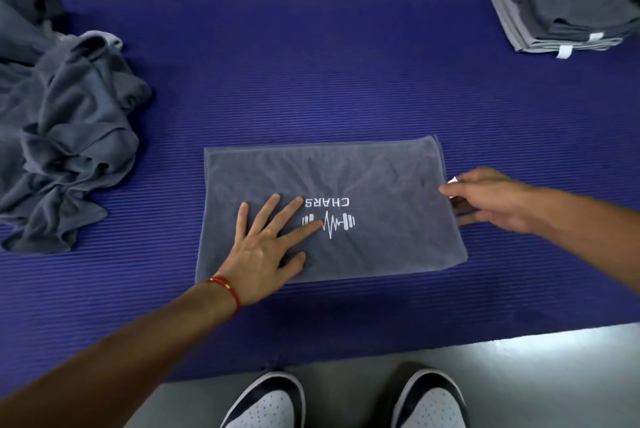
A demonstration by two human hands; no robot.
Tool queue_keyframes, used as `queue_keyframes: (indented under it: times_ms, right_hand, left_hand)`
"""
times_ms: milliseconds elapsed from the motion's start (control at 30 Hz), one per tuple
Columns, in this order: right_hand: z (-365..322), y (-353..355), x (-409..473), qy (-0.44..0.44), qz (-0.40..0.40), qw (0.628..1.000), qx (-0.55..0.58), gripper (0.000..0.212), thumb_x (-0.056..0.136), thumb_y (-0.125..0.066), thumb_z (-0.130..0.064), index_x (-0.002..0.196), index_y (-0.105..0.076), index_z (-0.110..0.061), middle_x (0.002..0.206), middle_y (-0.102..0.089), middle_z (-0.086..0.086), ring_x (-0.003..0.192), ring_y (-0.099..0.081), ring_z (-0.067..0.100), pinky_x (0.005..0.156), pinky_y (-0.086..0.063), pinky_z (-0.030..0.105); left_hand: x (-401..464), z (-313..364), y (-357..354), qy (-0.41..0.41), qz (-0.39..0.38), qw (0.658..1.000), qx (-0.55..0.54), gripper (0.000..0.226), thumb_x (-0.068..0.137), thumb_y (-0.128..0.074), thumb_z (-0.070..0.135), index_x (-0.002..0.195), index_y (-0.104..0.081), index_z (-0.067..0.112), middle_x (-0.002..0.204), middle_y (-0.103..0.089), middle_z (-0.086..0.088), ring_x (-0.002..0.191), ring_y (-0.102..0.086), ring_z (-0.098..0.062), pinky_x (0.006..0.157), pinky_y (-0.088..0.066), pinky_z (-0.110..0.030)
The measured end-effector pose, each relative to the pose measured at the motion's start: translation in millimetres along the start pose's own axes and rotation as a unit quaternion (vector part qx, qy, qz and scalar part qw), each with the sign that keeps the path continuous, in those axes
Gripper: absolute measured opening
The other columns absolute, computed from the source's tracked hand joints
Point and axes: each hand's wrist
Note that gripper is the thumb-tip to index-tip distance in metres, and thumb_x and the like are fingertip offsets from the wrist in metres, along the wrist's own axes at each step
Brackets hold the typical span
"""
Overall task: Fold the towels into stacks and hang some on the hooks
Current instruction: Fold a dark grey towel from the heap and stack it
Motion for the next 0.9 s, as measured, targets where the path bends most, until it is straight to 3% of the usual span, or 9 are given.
queue_keyframes:
  times_ms: [133,233,267,367,467,600,733,800,900]
  right_hand:
    - [-17.1,-2.9,-27.6,0.136,0.012,0.974,-0.179,0.015,0.103,-0.057,-0.02,0.098,-0.063,-0.007,0.093,-0.072,0.014,0.082,-0.076,0.03,0.07,-0.064,0.048]
    - [-51.6,-33.6,-52.9,0.234,0.0,0.945,-0.226,0.014,0.1,-0.062,-0.026,0.093,-0.059,-0.014,0.08,-0.066,0.001,0.064,-0.075,0.026,0.06,-0.063,0.047]
    - [-63.3,-48.0,-61.6,0.262,-0.004,0.936,-0.235,0.015,0.099,-0.063,-0.027,0.09,-0.059,-0.015,0.077,-0.064,-0.001,0.063,-0.074,0.024,0.06,-0.062,0.044]
    - [-91.2,-97.9,-77.7,0.347,0.018,0.895,-0.28,0.017,0.096,-0.066,-0.034,0.086,-0.059,-0.022,0.075,-0.06,-0.009,0.067,-0.063,0.009,0.062,-0.047,0.028]
    - [-103.3,-136.5,-83.6,0.394,-0.097,0.869,-0.284,0.015,0.098,-0.066,-0.032,0.111,-0.067,-0.025,0.079,-0.061,-0.014,0.063,-0.056,-0.007,0.06,-0.039,0.013]
    - [-103.0,-146.7,-84.3,0.462,-0.154,0.797,-0.358,0.025,0.103,-0.055,-0.033,0.126,-0.063,-0.027,0.097,-0.054,-0.014,0.084,-0.052,-0.007,0.079,-0.042,0.015]
    - [-72.6,-145.4,-61.7,0.43,-0.167,0.687,-0.562,0.05,0.105,-0.049,-0.031,0.152,-0.034,-0.036,0.154,-0.025,-0.004,0.141,-0.027,0.013,0.113,-0.039,0.04]
    - [-56.2,-146.0,-53.0,0.394,-0.188,0.628,-0.644,0.058,0.103,-0.051,-0.023,0.155,-0.03,-0.037,0.164,-0.008,0.0,0.151,-0.009,0.023,0.117,-0.034,0.048]
    - [-58.6,-146.8,-50.8,0.421,-0.173,0.627,-0.633,0.054,0.103,-0.049,-0.02,0.153,-0.036,-0.036,0.164,-0.014,0.001,0.151,-0.012,0.021,0.117,-0.033,0.048]
  left_hand:
    - [-0.9,9.5,18.4,0.015,0.033,0.993,-0.113,0.063,0.086,-0.039,0.061,0.149,-0.034,0.056,0.167,-0.014,0.016,0.156,-0.001,-0.016,0.122,-0.007,-0.062]
    - [3.5,25.8,53.8,0.046,0.091,0.94,-0.327,0.057,0.08,-0.055,0.053,0.136,-0.059,0.044,0.155,-0.042,0.013,0.142,-0.037,-0.013,0.116,-0.034,-0.039]
    - [7.9,34.0,69.5,0.073,0.087,0.889,-0.443,0.051,0.082,-0.06,0.049,0.133,-0.062,0.042,0.147,-0.053,0.011,0.13,-0.052,-0.014,0.109,-0.044,-0.037]
    - [23.0,54.3,108.7,0.177,0.042,0.638,-0.749,0.032,0.09,-0.058,0.047,0.109,-0.075,0.029,0.107,-0.072,-0.003,0.086,-0.069,-0.021,0.079,-0.061,-0.045]
    - [23.6,44.3,113.6,0.211,0.079,0.574,-0.787,0.031,0.093,-0.06,0.036,0.099,-0.07,0.007,0.098,-0.068,-0.022,0.083,-0.068,-0.026,0.079,-0.06,-0.043]
    - [7.1,4.5,102.5,0.256,0.196,0.642,-0.696,0.016,0.096,-0.058,0.005,0.11,-0.065,0.008,0.096,-0.072,-0.019,0.085,-0.07,-0.031,0.074,-0.06,-0.039]
    - [-6.3,-44.1,85.2,0.286,0.196,0.769,-0.538,0.022,0.097,-0.066,0.021,0.115,-0.062,0.031,0.092,-0.078,-0.002,0.083,-0.076,-0.022,0.072,-0.062,-0.04]
    - [-9.8,-62.7,75.5,0.317,0.189,0.807,-0.461,0.029,0.092,-0.071,0.028,0.119,-0.06,0.032,0.087,-0.077,0.002,0.078,-0.075,-0.015,0.068,-0.062,-0.036]
    - [-8.3,-72.5,68.9,0.315,0.203,0.82,-0.434,0.033,0.092,-0.071,0.033,0.123,-0.06,0.032,0.087,-0.075,0.005,0.072,-0.072,-0.004,0.059,-0.058,-0.024]
Point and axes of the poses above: each hand's wrist, its own x-axis towards the middle knuckle, its own y-axis out of the back of the hand, z = x × y
